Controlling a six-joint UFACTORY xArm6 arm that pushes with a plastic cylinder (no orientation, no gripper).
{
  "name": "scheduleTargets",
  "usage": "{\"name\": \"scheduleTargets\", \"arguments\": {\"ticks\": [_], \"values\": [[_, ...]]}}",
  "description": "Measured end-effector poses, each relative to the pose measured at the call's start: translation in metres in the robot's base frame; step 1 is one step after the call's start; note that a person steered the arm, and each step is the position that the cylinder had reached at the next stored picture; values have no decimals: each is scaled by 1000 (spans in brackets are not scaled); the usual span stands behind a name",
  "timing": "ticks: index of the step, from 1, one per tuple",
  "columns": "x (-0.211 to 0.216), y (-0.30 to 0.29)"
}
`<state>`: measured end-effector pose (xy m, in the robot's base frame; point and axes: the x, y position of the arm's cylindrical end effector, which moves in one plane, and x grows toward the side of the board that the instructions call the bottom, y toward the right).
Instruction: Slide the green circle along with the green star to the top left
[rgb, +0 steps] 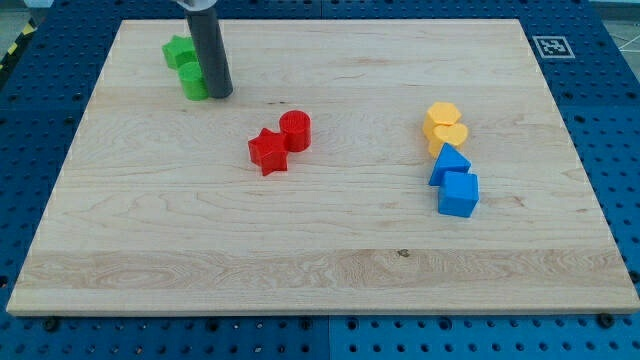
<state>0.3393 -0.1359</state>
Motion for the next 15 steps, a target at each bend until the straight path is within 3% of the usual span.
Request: {"name": "scheduleTargets", "arguments": {"ticks": [2, 3, 5, 15], "values": [[6, 7], [37, 31], [55, 13], [-39, -52]]}}
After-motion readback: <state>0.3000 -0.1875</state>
